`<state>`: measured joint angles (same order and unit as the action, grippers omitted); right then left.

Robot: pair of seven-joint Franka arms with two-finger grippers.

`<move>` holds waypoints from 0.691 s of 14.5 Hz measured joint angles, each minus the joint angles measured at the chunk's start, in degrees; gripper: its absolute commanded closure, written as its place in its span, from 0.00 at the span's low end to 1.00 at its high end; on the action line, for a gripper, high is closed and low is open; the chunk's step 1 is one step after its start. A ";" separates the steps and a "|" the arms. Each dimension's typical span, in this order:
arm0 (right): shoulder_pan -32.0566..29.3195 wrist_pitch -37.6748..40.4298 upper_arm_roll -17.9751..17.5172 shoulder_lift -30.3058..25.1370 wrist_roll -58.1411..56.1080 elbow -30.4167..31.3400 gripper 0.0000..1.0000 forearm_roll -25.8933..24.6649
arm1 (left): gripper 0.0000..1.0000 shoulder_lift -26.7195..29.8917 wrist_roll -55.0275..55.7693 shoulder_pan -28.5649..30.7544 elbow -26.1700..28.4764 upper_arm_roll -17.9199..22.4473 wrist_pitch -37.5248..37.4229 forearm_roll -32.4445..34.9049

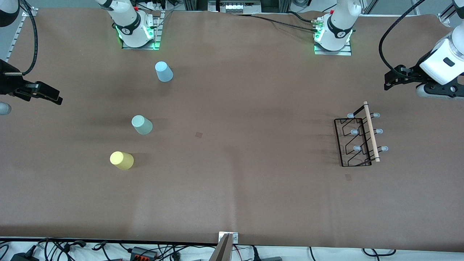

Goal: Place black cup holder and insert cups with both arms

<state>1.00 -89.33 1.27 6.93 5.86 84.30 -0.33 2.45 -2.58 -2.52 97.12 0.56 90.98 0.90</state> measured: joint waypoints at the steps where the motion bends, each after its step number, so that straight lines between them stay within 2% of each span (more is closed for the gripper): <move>1: 0.00 0.00 0.00 0.00 0.00 0.00 0.00 0.00 | 0.00 0.00 0.00 0.00 0.00 0.00 -0.01 0.00; 10: 0.09 0.14 -0.07 0.07 -0.16 0.02 0.00 0.00 | 0.00 -1.86 0.35 0.11 -0.02 0.12 -0.20 0.00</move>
<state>1.09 -89.19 1.20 7.00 5.70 84.32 -0.33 0.59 -2.24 -2.41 97.11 0.68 90.78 0.90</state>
